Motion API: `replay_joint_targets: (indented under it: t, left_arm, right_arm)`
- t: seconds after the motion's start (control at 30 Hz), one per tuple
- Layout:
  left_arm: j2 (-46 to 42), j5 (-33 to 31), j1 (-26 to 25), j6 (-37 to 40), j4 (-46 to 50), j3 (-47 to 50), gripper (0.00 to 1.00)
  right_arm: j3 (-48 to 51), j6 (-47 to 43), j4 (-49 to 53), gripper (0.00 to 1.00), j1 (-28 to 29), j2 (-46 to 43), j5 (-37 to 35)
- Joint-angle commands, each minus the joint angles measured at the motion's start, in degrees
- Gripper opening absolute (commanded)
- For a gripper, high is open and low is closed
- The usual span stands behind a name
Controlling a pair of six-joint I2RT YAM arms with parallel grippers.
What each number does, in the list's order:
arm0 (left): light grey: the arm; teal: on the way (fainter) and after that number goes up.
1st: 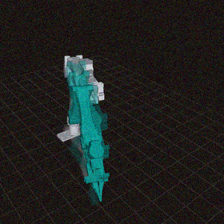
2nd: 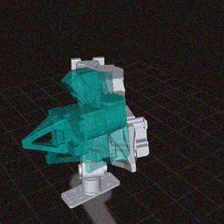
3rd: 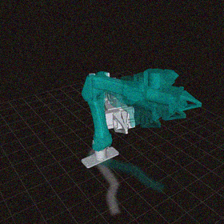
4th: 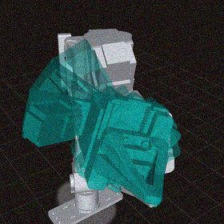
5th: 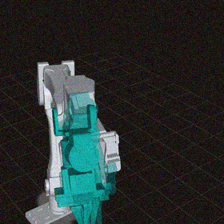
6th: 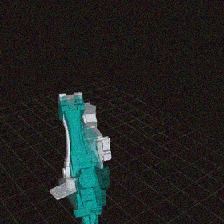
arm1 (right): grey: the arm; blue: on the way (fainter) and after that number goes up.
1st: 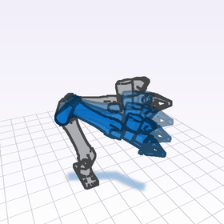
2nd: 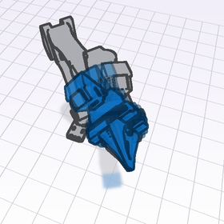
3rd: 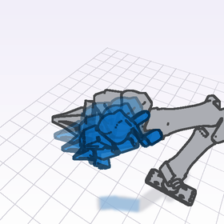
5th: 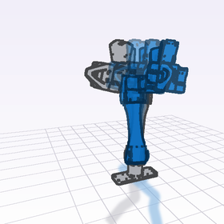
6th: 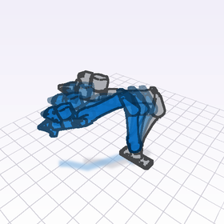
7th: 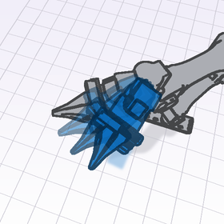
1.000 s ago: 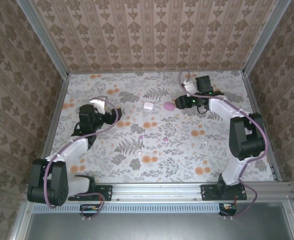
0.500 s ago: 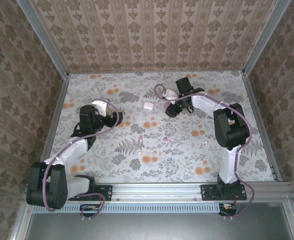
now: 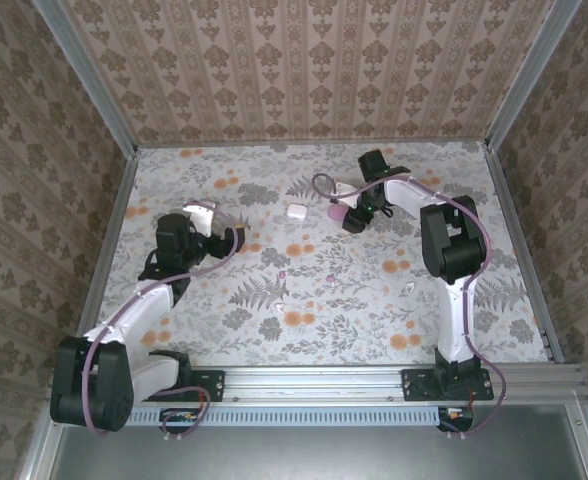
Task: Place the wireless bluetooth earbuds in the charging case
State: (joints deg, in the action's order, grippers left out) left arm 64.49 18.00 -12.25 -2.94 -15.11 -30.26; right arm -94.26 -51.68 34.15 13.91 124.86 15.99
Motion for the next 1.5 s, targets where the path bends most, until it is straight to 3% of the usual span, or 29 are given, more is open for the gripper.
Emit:
replay_joint_targets:
  t: [0.0, 0.43, 0.67, 1.13, 1.47]
  left_arm:
    - [-1.38, -0.33, 0.12, 1.64, 0.95, 0.73, 0.88]
    - [-0.55, -0.78, 0.21, 1.96, 1.14, 0.34, 0.88]
    - [-0.37, -0.72, 0.21, 1.8, 2.01, -0.04, 0.88]
    - [-1.03, -2.13, 0.21, 1.67, 2.7, 0.11, 0.89]
    - [-1.56, -2.22, 0.22, 1.21, 4.67, -0.84, 0.89]
  right_arm:
    - [-5.28, -3.23, 6.58, 0.61, 0.06, 2.64, 4.28]
    - [-6.34, -4.86, 8.08, 0.53, 0.65, 5.18, 6.17]
    - [-7.62, -1.73, 5.89, 0.61, 1.57, 6.45, 4.37]
    - [-7.5, 6.18, 1.57, 0.65, 2.52, 7.75, 2.13]
    - [-6.64, 6.77, 1.8, 0.45, 2.59, 7.39, 2.91]
